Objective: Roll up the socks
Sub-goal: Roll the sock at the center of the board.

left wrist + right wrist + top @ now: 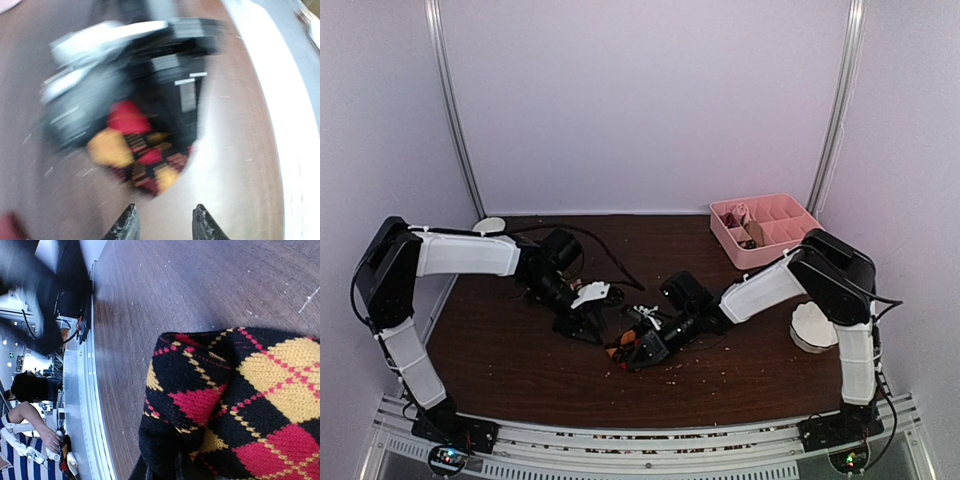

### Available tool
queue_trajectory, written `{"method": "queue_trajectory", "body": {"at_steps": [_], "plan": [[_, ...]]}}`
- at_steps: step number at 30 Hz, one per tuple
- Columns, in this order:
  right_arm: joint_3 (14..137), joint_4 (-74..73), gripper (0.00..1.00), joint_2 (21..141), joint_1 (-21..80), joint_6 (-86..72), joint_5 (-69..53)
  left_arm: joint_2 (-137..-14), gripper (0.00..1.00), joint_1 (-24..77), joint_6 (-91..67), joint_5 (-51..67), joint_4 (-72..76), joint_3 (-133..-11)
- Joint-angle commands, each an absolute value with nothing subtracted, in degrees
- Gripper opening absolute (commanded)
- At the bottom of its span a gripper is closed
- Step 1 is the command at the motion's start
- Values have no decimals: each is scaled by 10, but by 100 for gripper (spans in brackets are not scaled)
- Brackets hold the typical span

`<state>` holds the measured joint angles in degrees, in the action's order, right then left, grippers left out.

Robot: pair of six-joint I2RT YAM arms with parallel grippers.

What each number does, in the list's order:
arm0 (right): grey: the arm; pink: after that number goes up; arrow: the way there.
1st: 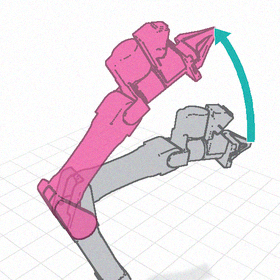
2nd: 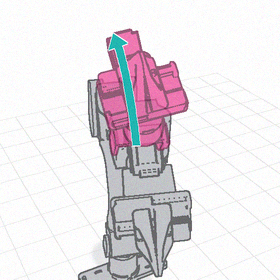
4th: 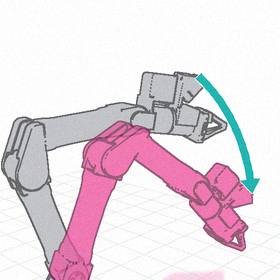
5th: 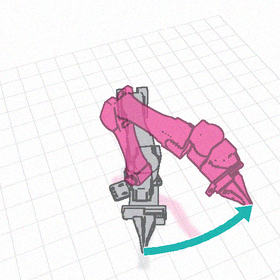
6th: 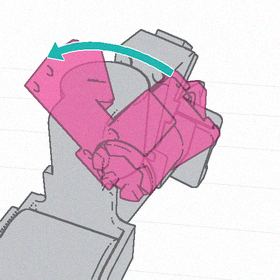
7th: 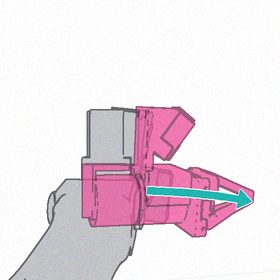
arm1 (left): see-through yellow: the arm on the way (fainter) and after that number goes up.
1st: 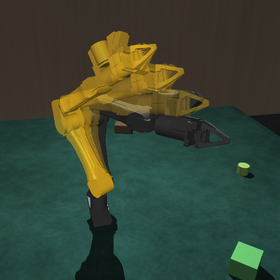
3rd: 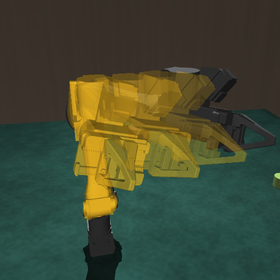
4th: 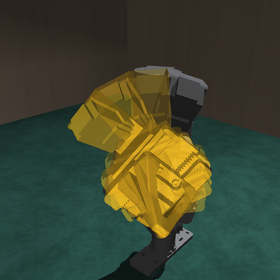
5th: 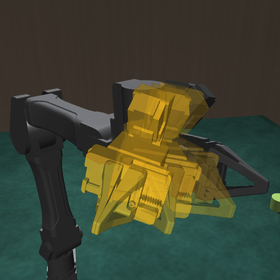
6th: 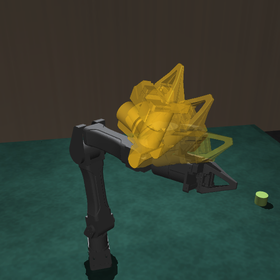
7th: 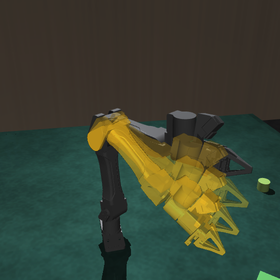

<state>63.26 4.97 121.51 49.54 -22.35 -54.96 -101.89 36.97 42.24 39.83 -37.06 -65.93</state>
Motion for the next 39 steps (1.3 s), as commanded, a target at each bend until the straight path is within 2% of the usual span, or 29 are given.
{"method": "queue_trajectory", "body": {"at_steps": [1,6,22,32,39], "plan": [[573,-62,0,1300,483,-260,-407,-1005,37,437,489,360,-369,-633],[554,-43,0,1296,474,-266,-415,-1020,41,461,489,323,-330,-636],[534,-1,0,1296,467,-289,-438,-1055,39,500,483,229,-258,-648],[516,5,0,1291,456,-281,-444,-996,41,503,506,256,-285,-633],[514,10,0,1288,454,-284,-443,-1070,39,504,518,222,-308,-668]]}}
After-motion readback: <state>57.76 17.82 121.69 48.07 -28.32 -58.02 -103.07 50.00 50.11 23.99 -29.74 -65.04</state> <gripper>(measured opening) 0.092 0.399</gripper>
